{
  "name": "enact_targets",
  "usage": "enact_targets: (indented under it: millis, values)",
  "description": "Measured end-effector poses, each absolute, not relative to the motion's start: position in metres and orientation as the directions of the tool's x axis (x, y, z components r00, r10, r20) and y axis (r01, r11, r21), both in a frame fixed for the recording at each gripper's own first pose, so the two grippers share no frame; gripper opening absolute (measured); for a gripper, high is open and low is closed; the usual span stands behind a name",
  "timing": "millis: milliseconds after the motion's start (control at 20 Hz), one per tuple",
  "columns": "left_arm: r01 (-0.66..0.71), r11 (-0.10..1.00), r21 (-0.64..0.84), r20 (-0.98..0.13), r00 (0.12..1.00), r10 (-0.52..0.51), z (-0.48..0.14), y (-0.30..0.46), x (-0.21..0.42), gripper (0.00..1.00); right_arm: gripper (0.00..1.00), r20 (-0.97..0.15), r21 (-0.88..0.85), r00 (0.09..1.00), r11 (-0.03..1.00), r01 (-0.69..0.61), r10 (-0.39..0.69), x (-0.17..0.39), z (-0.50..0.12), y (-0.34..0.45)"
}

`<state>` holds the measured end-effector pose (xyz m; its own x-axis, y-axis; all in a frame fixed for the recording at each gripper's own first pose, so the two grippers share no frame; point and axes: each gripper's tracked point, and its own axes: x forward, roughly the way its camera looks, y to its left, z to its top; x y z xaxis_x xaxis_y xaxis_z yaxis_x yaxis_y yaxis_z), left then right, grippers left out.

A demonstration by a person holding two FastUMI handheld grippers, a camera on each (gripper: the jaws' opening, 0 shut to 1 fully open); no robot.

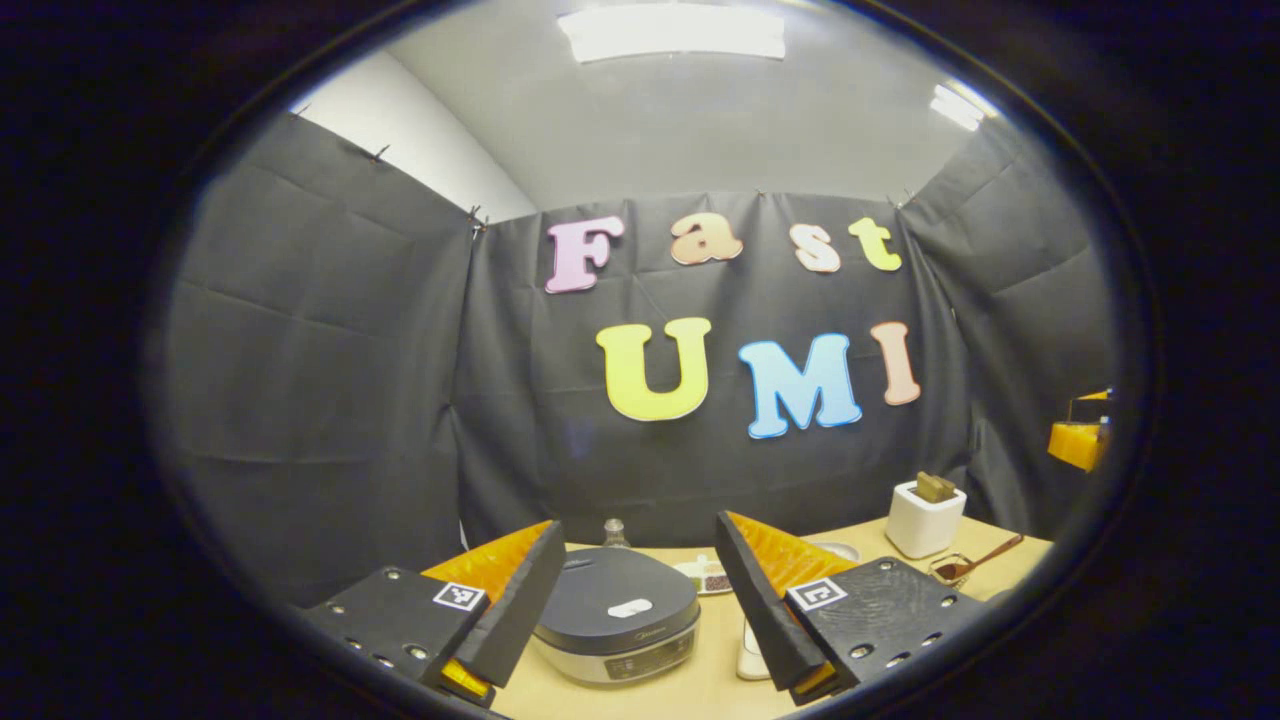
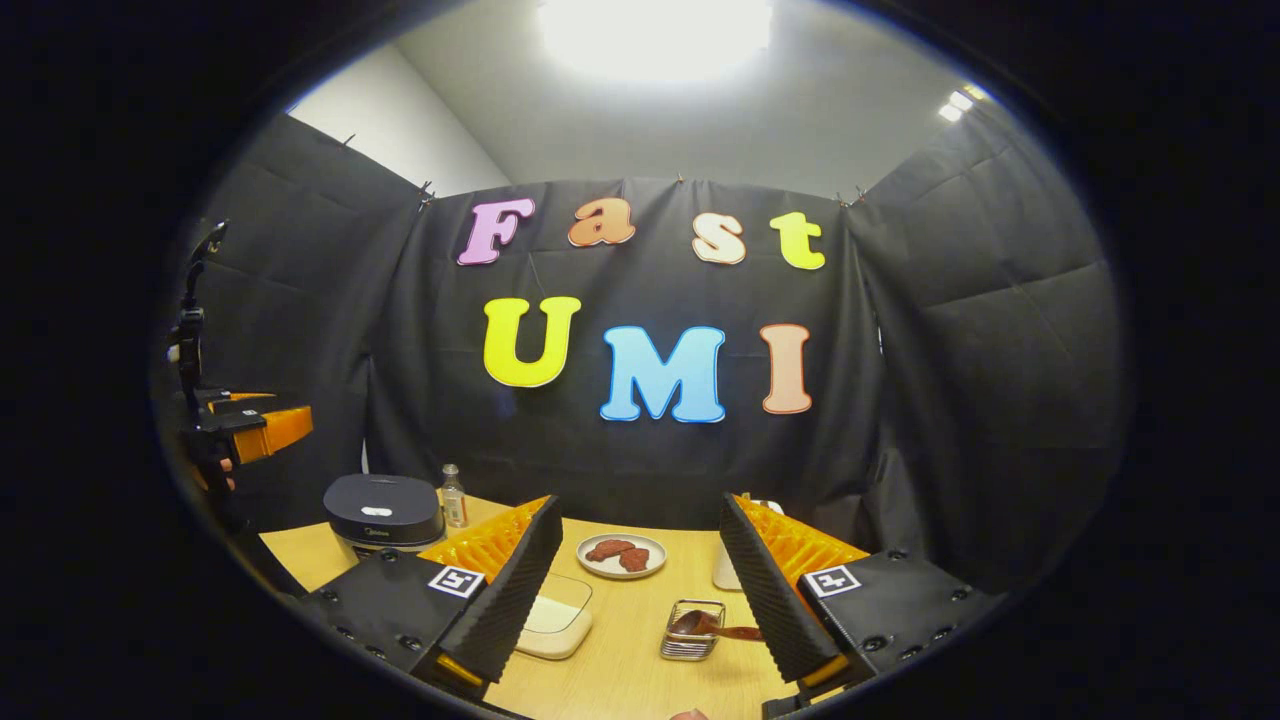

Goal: Close the left gripper, press the button to open the rice cooker; take a wooden spoon from the chopstick holder with the right hand, scoop a spoonful of rice and pour it into the rice cooker, then put the wooden spoon back into the chopstick holder.

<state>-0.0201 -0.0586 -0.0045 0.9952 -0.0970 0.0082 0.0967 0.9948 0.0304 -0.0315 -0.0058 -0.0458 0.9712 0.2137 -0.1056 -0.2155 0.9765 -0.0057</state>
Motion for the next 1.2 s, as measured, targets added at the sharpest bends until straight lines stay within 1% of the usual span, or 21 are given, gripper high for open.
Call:
enact_targets:
  millis: [100,150,200,300,400,500,550,600,850,1000,1050,1100,1200]
  values:
    - [0.107,0.994,0.034,0.023,0.994,-0.108,0.002,-0.056,-0.033,0.92,0.99,-0.110,0.005,0.973,0.979,-0.202,0.201,-0.040,-0.046,-0.004]
    - [0.117,0.993,0.030,0.021,0.993,-0.118,0.000,-0.057,-0.038,0.95,0.99,-0.108,0.013,0.974,0.980,-0.198,0.198,-0.044,-0.044,-0.002]
    - [0.126,0.992,0.025,0.018,0.992,-0.126,0.000,-0.058,-0.042,0.92,1.00,-0.103,0.017,0.975,0.981,-0.194,0.195,-0.047,-0.041,-0.001]
    - [0.134,0.991,0.021,0.014,0.991,-0.134,-0.001,-0.056,-0.049,0.93,0.99,-0.093,0.009,0.978,0.983,-0.185,0.185,-0.052,-0.036,0.000]
    - [0.140,0.990,0.011,0.014,0.990,-0.140,0.002,-0.056,-0.052,0.92,0.99,-0.090,0.006,0.979,0.983,-0.182,0.182,-0.057,-0.033,0.001]
    - [0.147,0.989,-0.004,0.012,0.989,-0.146,0.002,-0.056,-0.056,0.94,0.99,-0.088,0.010,0.980,0.984,-0.179,0.179,-0.061,-0.031,0.001]
    - [0.147,0.989,-0.006,0.013,0.989,-0.147,0.002,-0.055,-0.057,0.94,0.99,-0.086,0.010,0.980,0.984,-0.178,0.178,-0.062,-0.029,0.001]
    - [0.147,0.989,-0.004,0.015,0.989,-0.147,0.004,-0.054,-0.059,0.92,0.99,-0.085,0.009,0.981,0.984,-0.176,0.176,-0.064,-0.029,0.001]
    - [0.128,0.991,0.022,0.032,0.991,-0.129,0.014,-0.039,-0.069,0.92,0.99,-0.084,0.011,0.980,0.984,-0.178,0.179,-0.066,-0.024,0.001]
    - [0.123,0.992,0.012,0.035,0.992,-0.124,0.016,-0.036,-0.070,0.96,0.99,-0.079,0.016,0.982,0.985,-0.173,0.174,-0.065,-0.021,0.001]
    - [0.122,0.992,0.013,0.035,0.992,-0.122,0.016,-0.034,-0.070,0.92,0.99,-0.077,0.017,0.982,0.985,-0.173,0.173,-0.065,-0.020,0.001]
    - [0.119,0.993,0.015,0.034,0.992,-0.120,0.015,-0.033,-0.071,0.94,1.00,-0.078,0.017,0.982,0.985,-0.173,0.173,-0.065,-0.020,0.002]
    - [0.116,0.993,0.012,0.027,0.993,-0.117,0.013,-0.030,-0.072,0.94,0.99,-0.082,0.014,0.981,0.985,-0.174,0.174,-0.065,-0.021,0.003]
